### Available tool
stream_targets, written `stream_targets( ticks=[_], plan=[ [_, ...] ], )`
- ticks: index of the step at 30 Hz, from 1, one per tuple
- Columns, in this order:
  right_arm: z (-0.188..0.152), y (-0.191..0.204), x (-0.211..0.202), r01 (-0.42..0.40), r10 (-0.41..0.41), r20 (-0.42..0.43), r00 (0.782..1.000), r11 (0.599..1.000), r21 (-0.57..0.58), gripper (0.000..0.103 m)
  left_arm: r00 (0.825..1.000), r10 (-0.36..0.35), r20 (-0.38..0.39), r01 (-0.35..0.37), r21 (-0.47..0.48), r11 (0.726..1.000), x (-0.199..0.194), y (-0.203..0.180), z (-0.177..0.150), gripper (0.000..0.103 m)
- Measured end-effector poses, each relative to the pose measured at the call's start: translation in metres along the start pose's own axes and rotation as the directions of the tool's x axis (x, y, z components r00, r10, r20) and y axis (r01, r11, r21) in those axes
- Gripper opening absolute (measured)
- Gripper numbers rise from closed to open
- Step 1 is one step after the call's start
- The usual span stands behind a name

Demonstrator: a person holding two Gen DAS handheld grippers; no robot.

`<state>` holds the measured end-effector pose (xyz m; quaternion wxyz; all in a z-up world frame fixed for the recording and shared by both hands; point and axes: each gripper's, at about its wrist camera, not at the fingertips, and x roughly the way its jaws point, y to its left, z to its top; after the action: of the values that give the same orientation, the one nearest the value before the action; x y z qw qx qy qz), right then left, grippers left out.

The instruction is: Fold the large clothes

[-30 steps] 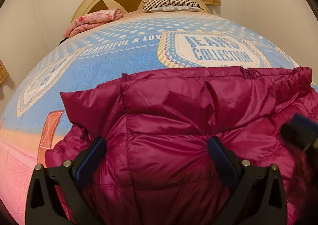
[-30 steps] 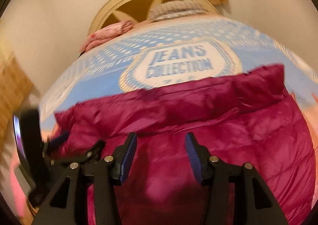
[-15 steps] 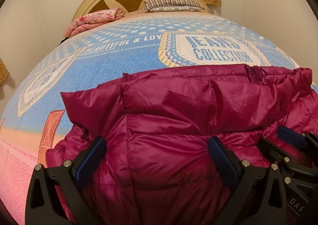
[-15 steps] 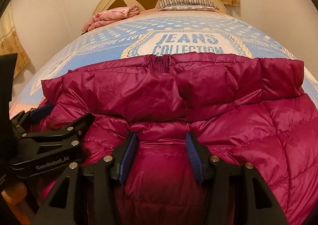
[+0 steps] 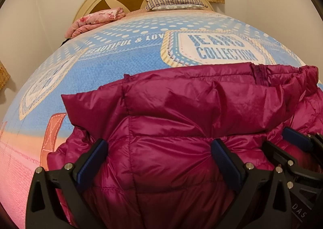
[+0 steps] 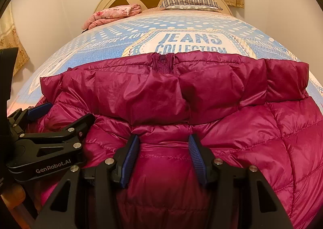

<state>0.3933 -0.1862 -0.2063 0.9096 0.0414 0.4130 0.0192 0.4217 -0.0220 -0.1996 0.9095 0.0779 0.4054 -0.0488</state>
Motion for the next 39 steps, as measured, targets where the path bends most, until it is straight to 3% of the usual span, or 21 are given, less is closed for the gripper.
stream_targets(
  ticks=[9,15,20,23,27,29,31,34,35,39],
  plan=[
    [0.000,0.001,0.002,0.006,-0.007,-0.002,1.000,1.000,-0.006,0.054,1.000,-0.007,-0.003,0.007,-0.009,1.000,-0.006,0.004,-0.001,0.103],
    [0.000,0.000,0.002,0.003,-0.003,-0.002,1.000,1.000,-0.003,0.054,1.000,-0.011,0.028,0.013,-0.049,0.999,-0.039,0.021,-0.008,0.103],
    [0.000,-0.001,0.002,-0.006,0.006,0.000,1.000,1.000,0.003,0.054,0.996,-0.010,0.092,0.018,-0.086,0.996,-0.079,0.055,-0.034,0.103],
    [0.000,-0.002,0.000,-0.016,0.016,0.003,1.000,1.000,0.010,0.054,0.997,-0.013,0.082,0.024,-0.133,0.991,-0.086,0.079,-0.056,0.103],
    [0.005,0.000,-0.009,-0.006,0.006,-0.005,1.000,1.000,0.006,0.054,0.998,-0.069,0.015,0.070,-0.172,0.983,-0.073,0.095,-0.081,0.103],
    [0.012,-0.006,-0.031,0.000,-0.006,0.091,0.996,0.998,0.068,0.058,0.995,-0.095,0.006,0.094,-0.186,0.978,-0.070,0.097,-0.087,0.103],
    [0.023,-0.010,-0.039,0.033,-0.046,0.130,0.990,0.994,0.100,0.062,0.991,-0.133,0.005,0.131,-0.208,0.969,-0.069,0.099,-0.086,0.103],
    [0.038,-0.011,-0.010,0.085,-0.086,0.014,0.996,0.994,0.071,0.063,0.975,-0.222,-0.023,0.212,-0.216,0.953,-0.062,0.097,-0.084,0.103],
    [0.038,-0.007,0.011,0.123,-0.122,-0.077,0.990,0.992,0.016,0.063,0.970,-0.239,-0.035,0.225,-0.225,0.948,-0.060,0.097,-0.084,0.100],
    [0.039,0.000,0.023,0.149,-0.152,-0.090,0.984,0.988,-0.040,0.064,0.949,-0.313,-0.036,0.292,-0.277,0.916,-0.064,0.106,-0.093,0.096]
  ],
)
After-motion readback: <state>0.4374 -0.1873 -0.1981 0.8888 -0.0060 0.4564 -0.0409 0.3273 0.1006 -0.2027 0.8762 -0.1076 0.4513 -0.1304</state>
